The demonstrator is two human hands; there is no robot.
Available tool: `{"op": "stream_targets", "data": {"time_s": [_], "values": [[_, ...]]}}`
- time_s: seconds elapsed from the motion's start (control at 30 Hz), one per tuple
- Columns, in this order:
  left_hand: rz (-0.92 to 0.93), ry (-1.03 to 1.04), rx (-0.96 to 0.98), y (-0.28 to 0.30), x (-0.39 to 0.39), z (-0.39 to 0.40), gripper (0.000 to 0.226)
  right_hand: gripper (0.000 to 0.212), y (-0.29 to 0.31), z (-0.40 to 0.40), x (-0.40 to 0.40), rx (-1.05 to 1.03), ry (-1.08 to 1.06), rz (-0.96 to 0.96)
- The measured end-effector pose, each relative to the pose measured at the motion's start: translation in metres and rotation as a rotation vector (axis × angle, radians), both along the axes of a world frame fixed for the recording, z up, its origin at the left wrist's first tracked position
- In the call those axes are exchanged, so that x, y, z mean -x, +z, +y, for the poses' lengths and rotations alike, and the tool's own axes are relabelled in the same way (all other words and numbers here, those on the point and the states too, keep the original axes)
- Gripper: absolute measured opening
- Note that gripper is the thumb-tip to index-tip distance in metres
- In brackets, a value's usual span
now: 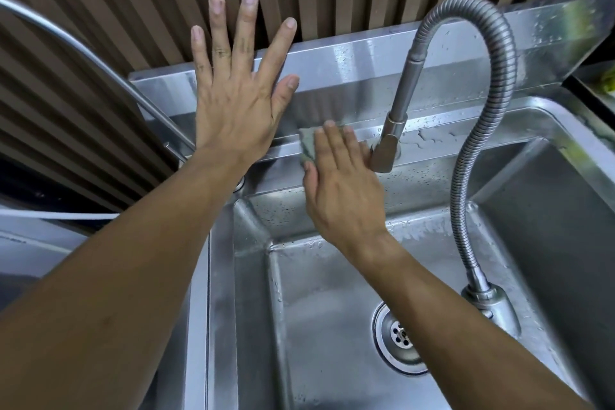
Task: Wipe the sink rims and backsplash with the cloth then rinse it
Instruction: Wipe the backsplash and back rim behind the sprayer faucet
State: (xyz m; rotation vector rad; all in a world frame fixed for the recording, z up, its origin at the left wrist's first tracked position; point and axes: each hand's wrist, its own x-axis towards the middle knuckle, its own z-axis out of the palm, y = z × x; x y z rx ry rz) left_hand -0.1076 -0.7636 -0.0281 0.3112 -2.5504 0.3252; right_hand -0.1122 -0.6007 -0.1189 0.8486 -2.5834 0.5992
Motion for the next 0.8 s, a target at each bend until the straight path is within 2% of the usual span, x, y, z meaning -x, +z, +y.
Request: {"op": "stream_targets", "data": {"time_s": [0.13,0.33,0.47,0.5,0.6,0.67,0.8], "values": [[0.022,0.007,-0.03,-0.006,-0.005,0.003,0.056,0.057,0.005,-0.013,-0.005,0.035,-0.197,-0.061],[0.023,0.01,-0.075,-0.011,-0.009,0.008,0.056,0.057,-0.001,-0.01,-0.006,0.0,-0.074,-0.001],[0.022,0.0,-0.077,-0.013,-0.01,0.007,0.055,0.059,0.005,-0.021,-0.01,0.063,-0.286,-0.085],[0.018,-0.003,-0.075,-0.013,-0.01,0.007,0.055,0.059,0.006,-0.03,-0.017,0.057,-0.264,-0.082],[-0.007,-0.009,-0.081,-0.012,-0.011,0.005,0.055,0.058,-0.001,-0.044,-0.037,0.049,0.008,-0.019],[-0.018,-0.013,-0.076,-0.011,-0.012,0.003,0.055,0.056,-0.004,-0.031,-0.028,0.063,0.08,0.006],[-0.017,-0.012,-0.059,-0.012,-0.013,0.004,0.055,0.054,-0.004,-0.016,-0.008,0.085,-0.136,-0.005]]}}
